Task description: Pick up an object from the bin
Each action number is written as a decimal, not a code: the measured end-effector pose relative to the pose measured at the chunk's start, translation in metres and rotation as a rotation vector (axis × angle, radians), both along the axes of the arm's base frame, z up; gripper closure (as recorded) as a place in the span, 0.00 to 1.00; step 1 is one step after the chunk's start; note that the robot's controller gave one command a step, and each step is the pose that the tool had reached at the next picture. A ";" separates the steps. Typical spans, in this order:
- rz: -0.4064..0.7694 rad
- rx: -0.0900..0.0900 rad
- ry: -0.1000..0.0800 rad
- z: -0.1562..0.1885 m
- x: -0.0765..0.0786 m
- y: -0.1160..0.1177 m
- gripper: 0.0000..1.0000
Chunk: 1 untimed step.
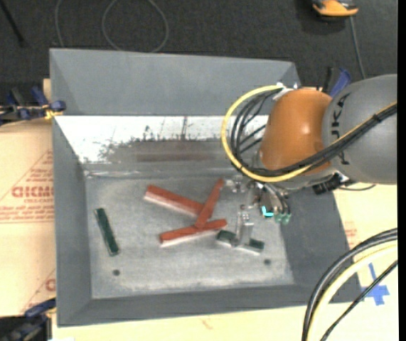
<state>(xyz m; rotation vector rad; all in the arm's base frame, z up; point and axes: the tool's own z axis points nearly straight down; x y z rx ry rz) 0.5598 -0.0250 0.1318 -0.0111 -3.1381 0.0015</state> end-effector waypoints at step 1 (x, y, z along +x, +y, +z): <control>0.122 0.001 -0.007 -0.064 0.041 0.041 0.00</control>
Offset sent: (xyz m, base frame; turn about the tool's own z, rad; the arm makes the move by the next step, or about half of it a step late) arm 0.0405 0.0410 -0.0618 -0.1230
